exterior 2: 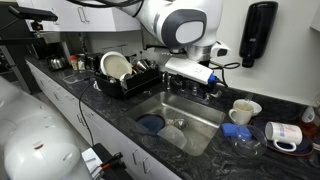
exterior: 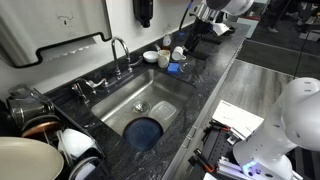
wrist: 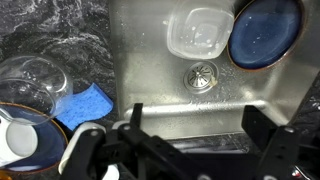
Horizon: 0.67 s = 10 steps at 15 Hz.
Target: Put the straw inside the mug
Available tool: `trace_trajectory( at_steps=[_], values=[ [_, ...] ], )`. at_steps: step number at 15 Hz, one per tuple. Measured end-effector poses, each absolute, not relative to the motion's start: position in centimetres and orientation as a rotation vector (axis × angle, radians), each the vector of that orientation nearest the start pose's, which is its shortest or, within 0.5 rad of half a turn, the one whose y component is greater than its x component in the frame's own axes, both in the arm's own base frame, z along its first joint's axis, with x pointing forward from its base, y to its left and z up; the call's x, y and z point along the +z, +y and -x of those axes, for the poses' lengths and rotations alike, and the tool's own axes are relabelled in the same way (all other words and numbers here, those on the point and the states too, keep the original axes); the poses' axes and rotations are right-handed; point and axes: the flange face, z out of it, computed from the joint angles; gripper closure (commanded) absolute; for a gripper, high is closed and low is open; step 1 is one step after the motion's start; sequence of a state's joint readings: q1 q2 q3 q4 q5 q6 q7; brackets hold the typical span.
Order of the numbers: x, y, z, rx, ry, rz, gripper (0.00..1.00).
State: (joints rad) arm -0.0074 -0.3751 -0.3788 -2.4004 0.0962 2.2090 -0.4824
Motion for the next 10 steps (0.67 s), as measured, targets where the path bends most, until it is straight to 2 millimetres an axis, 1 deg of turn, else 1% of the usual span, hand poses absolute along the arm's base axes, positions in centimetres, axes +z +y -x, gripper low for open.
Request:
trace_trajectory(
  at_steps=[4, 6, 8, 10],
  values=[
    [46.2, -17.3, -41.7, -0.347, -0.088, 2.987, 0.00],
    [46.3, -16.8, -41.8, -0.345, -0.087, 2.957, 0.00],
    [46.6, -15.6, -42.0, -0.342, -0.110, 2.916, 0.00],
    [47.0, -13.5, -42.0, -0.294, -0.173, 2.869, 0.00]
  ],
)
